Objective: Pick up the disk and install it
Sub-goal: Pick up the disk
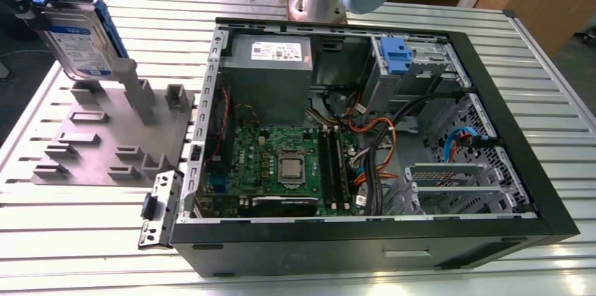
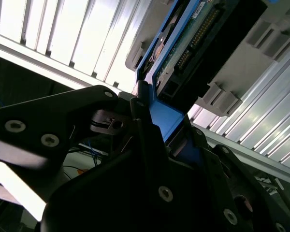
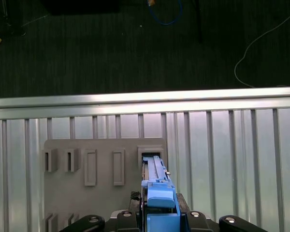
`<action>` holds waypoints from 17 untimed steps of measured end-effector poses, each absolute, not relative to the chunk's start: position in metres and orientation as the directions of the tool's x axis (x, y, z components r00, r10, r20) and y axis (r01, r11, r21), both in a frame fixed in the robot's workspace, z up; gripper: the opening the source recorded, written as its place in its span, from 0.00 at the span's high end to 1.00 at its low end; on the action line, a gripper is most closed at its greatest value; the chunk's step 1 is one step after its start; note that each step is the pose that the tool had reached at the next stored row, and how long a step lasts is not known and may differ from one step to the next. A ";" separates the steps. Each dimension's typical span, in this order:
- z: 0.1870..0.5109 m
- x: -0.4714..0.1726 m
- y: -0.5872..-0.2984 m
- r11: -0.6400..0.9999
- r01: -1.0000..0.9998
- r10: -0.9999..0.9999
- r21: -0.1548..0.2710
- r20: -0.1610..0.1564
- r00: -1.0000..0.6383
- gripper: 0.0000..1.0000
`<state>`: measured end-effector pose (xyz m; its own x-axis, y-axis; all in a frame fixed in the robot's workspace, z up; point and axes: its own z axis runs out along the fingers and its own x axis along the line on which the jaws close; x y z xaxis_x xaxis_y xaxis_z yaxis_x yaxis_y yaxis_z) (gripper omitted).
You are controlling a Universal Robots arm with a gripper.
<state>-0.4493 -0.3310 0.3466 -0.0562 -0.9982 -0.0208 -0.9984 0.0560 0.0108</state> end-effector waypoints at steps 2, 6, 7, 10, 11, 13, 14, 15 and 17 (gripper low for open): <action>0.347 -0.449 -0.331 0.056 -0.998 -0.998 0.011 -0.021 -0.056 0.63; 0.348 -0.449 -0.331 0.056 -0.998 -0.998 0.011 -0.021 -0.056 0.63; 0.348 -0.449 -0.331 0.056 -0.998 -0.998 0.011 -0.021 -0.056 0.63; 0.348 -0.449 -0.331 0.056 -0.998 -0.998 0.011 -0.021 -0.056 0.63; 0.349 -0.449 -0.331 0.056 -0.998 -0.998 0.011 -0.021 -0.056 0.63; 0.349 -0.449 -0.331 0.056 -0.998 -0.998 0.011 -0.021 -0.056 0.63; 0.350 -0.449 -0.331 0.056 -0.998 -0.998 0.011 -0.021 -0.056 0.63; 0.350 -0.449 -0.331 0.056 -0.998 -0.998 0.011 -0.021 -0.056 0.63; 0.350 -0.449 -0.331 0.056 -0.998 -0.998 0.011 -0.021 -0.056 0.63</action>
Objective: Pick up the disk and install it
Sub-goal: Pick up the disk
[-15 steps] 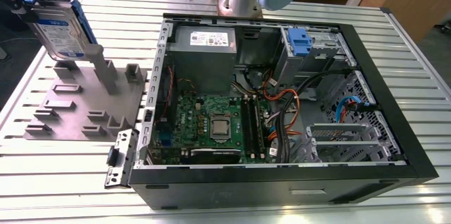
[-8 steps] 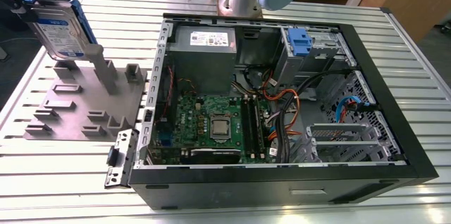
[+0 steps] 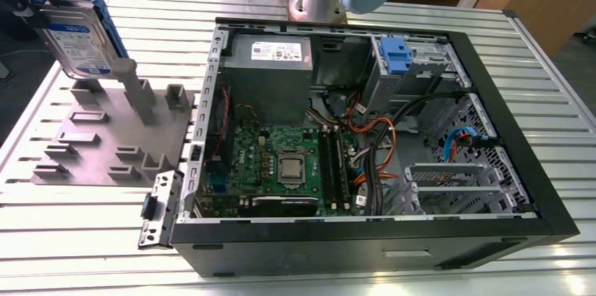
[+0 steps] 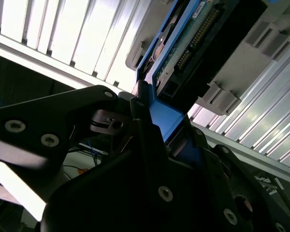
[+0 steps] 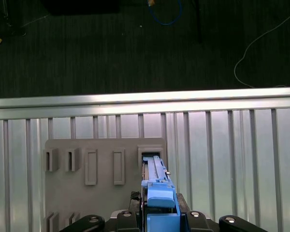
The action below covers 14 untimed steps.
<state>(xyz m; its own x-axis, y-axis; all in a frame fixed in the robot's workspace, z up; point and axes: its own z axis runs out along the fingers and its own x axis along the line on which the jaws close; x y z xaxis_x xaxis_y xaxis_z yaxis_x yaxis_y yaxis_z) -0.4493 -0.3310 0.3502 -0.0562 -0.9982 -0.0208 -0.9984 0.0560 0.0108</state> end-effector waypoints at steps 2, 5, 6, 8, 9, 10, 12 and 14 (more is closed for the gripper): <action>0.351 -0.449 -0.331 0.056 -0.998 -0.998 0.011 -0.021 -0.056 0.63; 0.351 -0.449 -0.331 0.056 -0.998 -0.998 0.011 -0.021 -0.056 0.63; 0.352 -0.449 -0.331 0.056 -0.998 -0.998 0.011 -0.021 -0.056 0.63; 0.353 -0.449 -0.331 0.056 -0.998 -0.998 0.011 -0.021 -0.056 0.63; 0.353 -0.449 -0.331 0.056 -0.998 -0.998 0.011 -0.021 -0.056 0.63; 0.354 -0.449 -0.331 0.056 -0.998 -0.998 0.011 -0.021 -0.056 0.63; 0.355 -0.449 -0.331 0.056 -0.998 -0.998 0.011 -0.021 -0.056 0.63; 0.356 -0.449 -0.331 0.056 -0.998 -0.998 0.011 -0.021 -0.056 0.63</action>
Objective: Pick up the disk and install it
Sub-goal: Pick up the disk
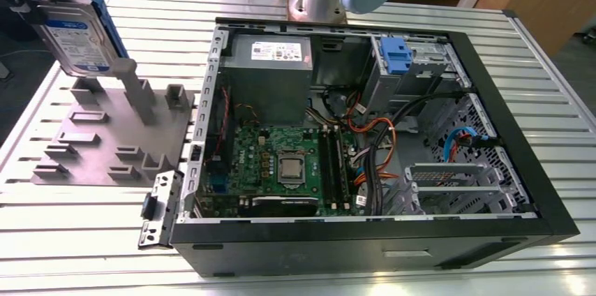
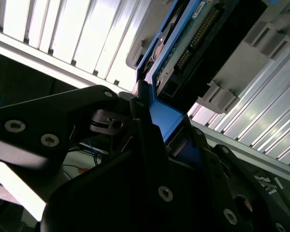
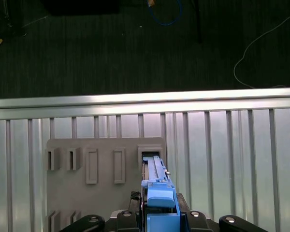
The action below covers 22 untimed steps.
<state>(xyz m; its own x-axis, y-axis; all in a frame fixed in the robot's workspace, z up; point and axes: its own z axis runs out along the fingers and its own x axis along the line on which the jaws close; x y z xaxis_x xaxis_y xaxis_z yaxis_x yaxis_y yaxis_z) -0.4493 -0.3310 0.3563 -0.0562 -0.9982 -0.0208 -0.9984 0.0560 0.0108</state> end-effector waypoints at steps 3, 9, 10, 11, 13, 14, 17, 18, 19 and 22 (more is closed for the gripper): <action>0.359 -0.449 -0.331 0.056 -0.998 -0.998 0.011 -0.021 -0.056 0.63; 0.360 -0.449 -0.331 0.056 -0.998 -0.998 0.011 -0.021 -0.056 0.63; 0.360 -0.449 -0.331 0.056 -0.998 -0.998 0.011 -0.021 -0.056 0.63; 0.361 -0.449 -0.331 0.056 -0.998 -0.998 0.011 -0.021 -0.056 0.63; 0.361 -0.449 -0.331 0.056 -0.998 -0.998 0.011 -0.021 -0.056 0.63; 0.362 -0.449 -0.331 0.056 -0.998 -0.998 0.011 -0.021 -0.056 0.63; 0.362 -0.449 -0.331 0.056 -0.998 -0.998 0.011 -0.021 -0.056 0.63; 0.363 -0.449 -0.331 0.056 -0.998 -0.998 0.011 -0.021 -0.056 0.63; 0.363 -0.449 -0.331 0.056 -0.998 -0.998 0.011 -0.021 -0.056 0.63; 0.364 -0.449 -0.331 0.056 -0.998 -0.998 0.011 -0.021 -0.056 0.63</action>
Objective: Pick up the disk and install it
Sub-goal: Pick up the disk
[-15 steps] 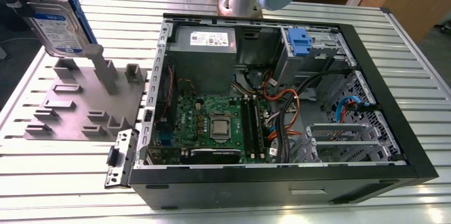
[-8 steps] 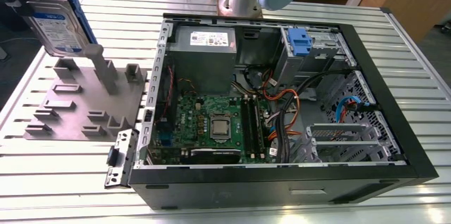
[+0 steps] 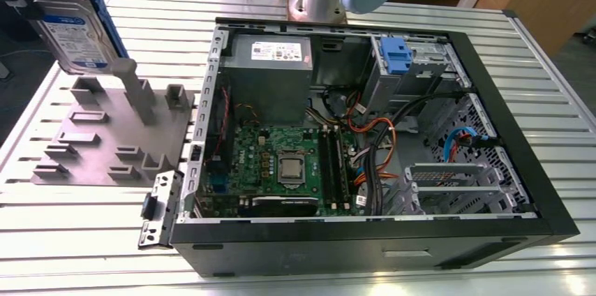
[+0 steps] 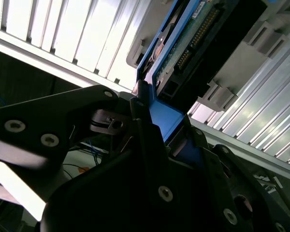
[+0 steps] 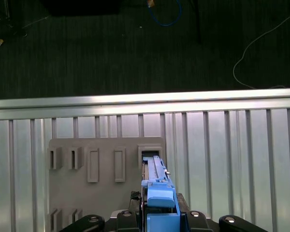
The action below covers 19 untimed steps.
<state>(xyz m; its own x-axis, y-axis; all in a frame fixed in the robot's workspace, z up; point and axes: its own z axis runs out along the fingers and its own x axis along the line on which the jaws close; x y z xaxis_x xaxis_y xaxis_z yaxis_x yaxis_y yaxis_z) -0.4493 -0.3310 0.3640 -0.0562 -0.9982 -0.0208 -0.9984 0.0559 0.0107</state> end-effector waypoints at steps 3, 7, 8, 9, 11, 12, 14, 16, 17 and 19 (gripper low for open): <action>0.365 -0.449 -0.331 0.056 -0.998 -0.998 0.011 -0.021 -0.056 0.63; 0.368 -0.449 -0.331 0.056 -0.998 -0.998 0.011 -0.021 -0.056 0.63; 0.369 -0.449 -0.331 0.056 -0.998 -0.998 0.011 -0.021 -0.056 0.63; 0.370 -0.449 -0.331 0.056 -0.998 -0.998 0.011 -0.021 -0.056 0.63; 0.372 -0.449 -0.331 0.056 -0.998 -0.998 0.011 -0.021 -0.056 0.63; 0.373 -0.449 -0.331 0.056 -0.998 -0.998 0.011 -0.021 -0.056 0.63; 0.375 -0.449 -0.331 0.056 -0.998 -0.998 0.011 -0.021 -0.056 0.63; 0.376 -0.449 -0.331 0.056 -0.998 -0.998 0.011 -0.021 -0.056 0.63; 0.377 -0.449 -0.331 0.056 -0.998 -0.998 0.011 -0.021 -0.056 0.63; 0.378 -0.449 -0.331 0.056 -0.998 -0.998 0.011 -0.021 -0.056 0.63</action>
